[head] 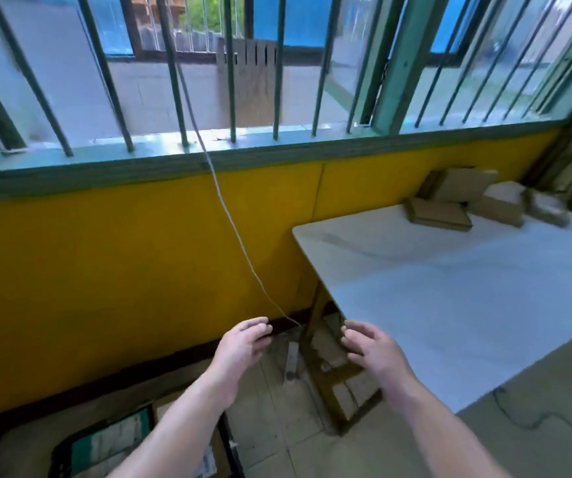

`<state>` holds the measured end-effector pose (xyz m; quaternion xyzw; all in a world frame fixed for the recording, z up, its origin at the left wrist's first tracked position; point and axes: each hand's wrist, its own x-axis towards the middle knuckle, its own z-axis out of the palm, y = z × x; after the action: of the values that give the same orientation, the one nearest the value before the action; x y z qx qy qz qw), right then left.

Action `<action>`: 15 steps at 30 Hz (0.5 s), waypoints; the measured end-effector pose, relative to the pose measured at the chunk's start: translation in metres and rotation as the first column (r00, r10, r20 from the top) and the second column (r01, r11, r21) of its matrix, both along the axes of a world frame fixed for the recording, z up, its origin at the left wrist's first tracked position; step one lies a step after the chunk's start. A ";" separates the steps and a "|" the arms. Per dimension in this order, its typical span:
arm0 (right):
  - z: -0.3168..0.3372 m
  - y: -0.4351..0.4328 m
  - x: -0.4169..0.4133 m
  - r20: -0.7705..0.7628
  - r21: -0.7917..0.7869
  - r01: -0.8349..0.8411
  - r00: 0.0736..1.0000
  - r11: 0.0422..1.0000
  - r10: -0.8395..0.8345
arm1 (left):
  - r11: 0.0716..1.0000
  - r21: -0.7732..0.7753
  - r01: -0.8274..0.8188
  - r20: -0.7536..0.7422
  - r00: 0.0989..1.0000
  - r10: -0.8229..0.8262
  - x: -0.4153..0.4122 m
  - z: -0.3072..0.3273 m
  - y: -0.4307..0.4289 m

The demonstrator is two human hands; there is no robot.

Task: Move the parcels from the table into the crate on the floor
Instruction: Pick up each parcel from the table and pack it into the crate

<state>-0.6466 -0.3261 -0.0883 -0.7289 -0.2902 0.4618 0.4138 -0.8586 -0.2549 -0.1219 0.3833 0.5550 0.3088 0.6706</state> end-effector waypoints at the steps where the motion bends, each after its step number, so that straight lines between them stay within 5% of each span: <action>1: 0.006 -0.005 0.021 -0.015 0.021 0.027 1.000 0.999 -0.027 | 1.000 0.005 0.013 0.011 1.000 -0.013 0.023 0.005 -0.003; 15: 0.026 -0.093 0.320 -0.022 0.178 0.273 0.962 0.945 -0.274 | 0.957 0.067 0.283 0.033 0.958 -0.286 0.354 0.057 -0.062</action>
<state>-0.3266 -0.4194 -0.0619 -0.7224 -0.2276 0.3707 0.5374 -0.5043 -0.3168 -0.0646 0.4729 0.4701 0.2340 0.7075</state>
